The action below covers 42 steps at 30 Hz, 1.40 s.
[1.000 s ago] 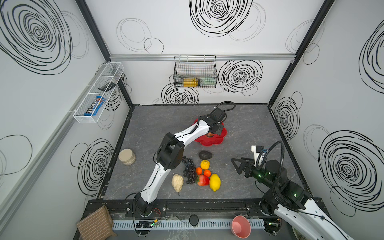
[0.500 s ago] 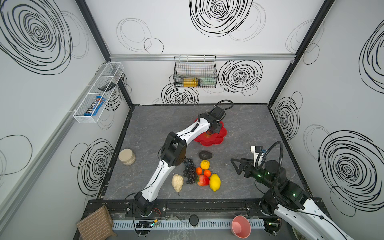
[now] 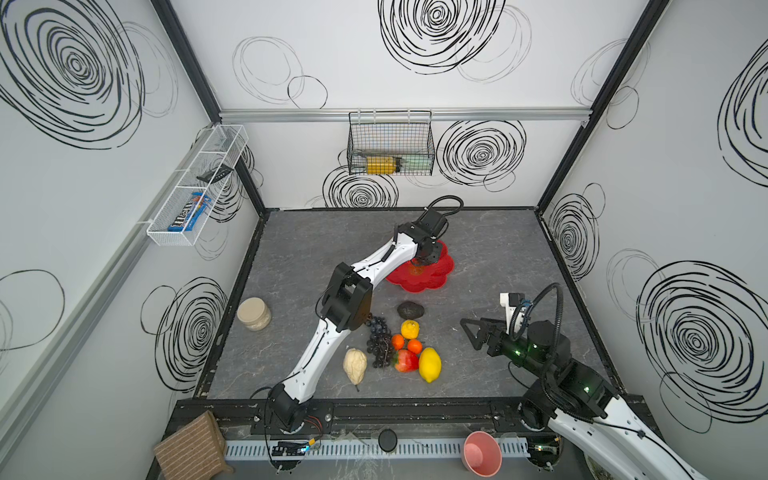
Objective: Place and organize the fake fruits in the fruit bowl
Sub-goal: 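Lower the mangosteen into the bowl beside the apple and open left gripper, then lower the left gripper onto the pale cream pear while right gripper moves toward fruits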
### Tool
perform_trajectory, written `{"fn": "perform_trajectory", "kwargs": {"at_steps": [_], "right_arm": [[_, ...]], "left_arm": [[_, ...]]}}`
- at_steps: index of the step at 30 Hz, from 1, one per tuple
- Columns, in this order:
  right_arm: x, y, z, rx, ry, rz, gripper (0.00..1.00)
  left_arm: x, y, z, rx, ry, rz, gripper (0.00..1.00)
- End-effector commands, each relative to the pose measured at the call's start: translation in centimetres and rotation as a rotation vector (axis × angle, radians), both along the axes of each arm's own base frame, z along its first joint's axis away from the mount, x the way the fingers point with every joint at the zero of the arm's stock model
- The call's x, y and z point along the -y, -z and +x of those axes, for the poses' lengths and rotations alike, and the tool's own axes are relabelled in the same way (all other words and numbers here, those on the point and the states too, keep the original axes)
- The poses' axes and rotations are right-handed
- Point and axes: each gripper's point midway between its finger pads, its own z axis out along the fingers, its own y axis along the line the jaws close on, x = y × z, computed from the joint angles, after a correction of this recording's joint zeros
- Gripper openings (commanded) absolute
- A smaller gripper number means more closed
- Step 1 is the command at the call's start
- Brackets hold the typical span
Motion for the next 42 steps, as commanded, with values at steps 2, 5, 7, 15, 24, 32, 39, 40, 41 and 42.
{"fn": "perform_trajectory", "kwargs": {"at_steps": [2,5,7,15,24,32,39,40,41,42], "right_arm": [[-0.1,-0.1,0.1,0.006,0.003,0.024,0.94],[-0.2,0.0,0.1,0.004,0.0,0.024,0.94],[-0.2,0.2,0.1,0.003,-0.001,0.023,0.94],[-0.2,0.8,0.2,-0.017,0.004,0.002,0.94],[-0.7,2.3,0.4,-0.096,-0.013,-0.05,0.94],[-2.4,3.6,0.4,-0.164,-0.069,-0.069,0.92],[-3.6,4.2,0.2,-0.185,-0.104,-0.097,0.91],[-3.8,4.4,0.2,-0.189,-0.105,-0.103,0.91],[-3.9,4.5,0.2,-0.19,-0.107,-0.106,0.91],[-4.0,4.6,0.2,-0.191,-0.106,-0.111,0.91]], "left_arm": [[0.4,-1.0,0.8,0.023,-0.008,-0.033,0.36],[0.5,-1.8,0.8,0.033,-0.007,-0.044,0.36],[0.7,-2.3,0.7,0.038,0.0,-0.054,0.36],[0.6,-6.3,-0.4,0.084,0.013,-0.083,0.41],[-3.0,-11.4,-5.8,0.165,0.009,-0.225,0.54],[-9.1,-11.9,-13.6,0.206,-0.064,-0.421,0.67],[-15.3,-9.8,-20.4,0.253,-0.17,-0.549,0.8],[-16.3,-9.3,-21.1,0.251,-0.195,-0.537,0.81],[-17.1,-8.9,-21.7,0.245,-0.22,-0.519,0.81],[-18.1,-8.5,-22.3,0.242,-0.253,-0.494,0.82]]}}
